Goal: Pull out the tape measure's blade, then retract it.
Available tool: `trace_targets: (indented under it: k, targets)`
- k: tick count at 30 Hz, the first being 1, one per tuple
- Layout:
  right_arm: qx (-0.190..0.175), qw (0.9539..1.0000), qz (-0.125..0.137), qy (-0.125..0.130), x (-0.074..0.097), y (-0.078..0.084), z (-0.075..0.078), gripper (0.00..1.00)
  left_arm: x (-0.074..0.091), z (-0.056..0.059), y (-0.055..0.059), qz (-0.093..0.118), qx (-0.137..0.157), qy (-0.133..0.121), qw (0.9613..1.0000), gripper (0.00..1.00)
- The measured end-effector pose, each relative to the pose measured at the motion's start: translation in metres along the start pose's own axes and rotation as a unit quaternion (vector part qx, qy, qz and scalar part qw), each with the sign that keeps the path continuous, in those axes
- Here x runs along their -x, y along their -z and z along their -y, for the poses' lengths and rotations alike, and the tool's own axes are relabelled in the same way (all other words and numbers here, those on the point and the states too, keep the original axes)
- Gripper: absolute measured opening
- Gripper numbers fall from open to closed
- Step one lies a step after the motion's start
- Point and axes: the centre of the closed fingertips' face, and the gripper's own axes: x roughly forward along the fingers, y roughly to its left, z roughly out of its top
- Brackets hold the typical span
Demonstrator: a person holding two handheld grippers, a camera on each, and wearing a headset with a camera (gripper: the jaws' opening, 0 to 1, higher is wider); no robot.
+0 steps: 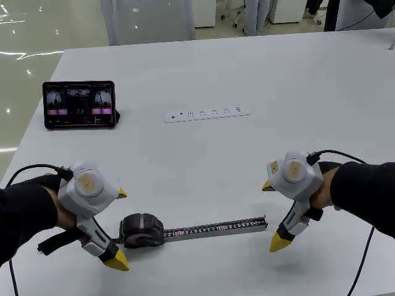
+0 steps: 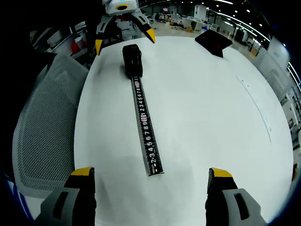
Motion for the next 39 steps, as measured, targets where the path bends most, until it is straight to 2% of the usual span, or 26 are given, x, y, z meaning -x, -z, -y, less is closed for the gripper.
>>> trace_targets:
  k: [5,8,9,10,11,12,13,15,16,18,20,23,26,27,28,29,31,33,35,37,39]
  targets:
    - [-0.007,1.0,0.0,0.001,0.002,0.003,-0.001,0.99,0.001,-0.001,0.001,0.004,0.004,-0.005,1.0,0.99]
    - [-0.012,0.9999,0.002,0.002,0.002,0.003,-0.001,0.99,0.002,-0.005,0.001,0.012,0.025,-0.015,0.9995,0.99]
    - [-0.015,0.9999,0.004,0.004,0.003,0.003,-0.002,0.99,0.003,-0.009,0.001,0.016,0.037,-0.027,0.9988,0.99]
    - [-0.017,0.9998,0.006,0.007,0.003,0.003,0.0,0.99,0.004,-0.01,0.0,0.021,0.043,-0.026,0.9985,0.99]
    - [-0.019,0.9994,0.017,0.022,0.005,0.0,0.004,0.99,0.005,-0.011,0.0,0.029,0.063,-0.031,0.9971,0.99]
    - [-0.019,0.9989,0.026,0.033,0.007,-0.003,0.007,0.99,0.007,-0.014,-0.002,0.038,0.071,-0.04,0.996,0.99]
    - [-0.034,0.9976,0.04,0.046,0.01,-0.007,0.011,0.99,0.009,-0.017,-0.005,0.056,0.081,-0.051,0.9939,0.99]
    - [-0.047,0.9949,0.067,0.058,0.017,-0.015,0.014,0.99,0.012,-0.017,-0.006,0.075,0.103,-0.058,0.9902,0.99]
    - [-0.056,0.9926,0.081,0.07,0.021,-0.018,0.018,0.99,0.013,-0.019,-0.005,0.085,0.123,-0.067,0.9865,0.99]
    - [-0.067,0.9902,0.095,0.076,0.026,-0.018,0.018,0.99,0.016,-0.022,-0.002,0.103,0.143,-0.086,0.9807,0.99]
    - [-0.08,0.9867,0.108,0.091,0.029,-0.017,0.021,0.99,0.019,-0.024,0.0,0.114,0.154,-0.102,0.9762,0.99]
    - [-0.098,0.9821,0.123,0.104,0.035,-0.012,0.019,0.99,0.026,-0.027,0.002,0.138,0.176,-0.121,0.9671,0.99]
    - [-0.116,0.9768,0.136,0.118,0.039,-0.004,0.019,0.99,0.034,-0.032,0.01,0.15,0.199,-0.152,0.9564,0.99]
    - [-0.122,0.9748,0.141,0.123,0.04,-0.003,0.018,0.99,0.035,-0.032,0.012,0.156,0.202,-0.155,0.9543,0.99]
    - [-0.128,0.9718,0.148,0.131,0.043,-0.002,0.017,0.99,0.036,-0.031,0.014,0.163,0.222,-0.159,0.948,0.99]
    - [-0.131,0.9702,0.152,0.136,0.045,-0.001,0.017,0.99,0.038,-0.031,0.015,0.172,0.233,-0.161,0.9437,0.99]
    - [-0.138,0.967,0.157,0.146,0.048,0.002,0.013,0.99,0.041,-0.029,0.018,0.19,0.26,-0.167,0.9317,0.99]
    - [-0.15,0.9615,0.17,0.156,0.053,0.005,0.014,0.99,0.044,-0.027,0.023,0.205,0.272,-0.177,0.9233,0.99]
    - [-0.158,0.9584,0.175,0.161,0.054,0.008,0.01,0.99,0.045,-0.026,0.032,0.196,0.269,-0.197,0.922,0.99]
    - [-0.168,0.9531,0.184,0.172,0.057,0.011,0.005,0.99,0.046,-0.019,0.037,0.196,0.269,-0.205,0.9205,0.99]
    - [-0.18,0.9451,0.195,0.191,0.062,0.017,0.003,0.99,0.048,-0.013,0.042,0.201,0.272,-0.215,0.9164,0.99]
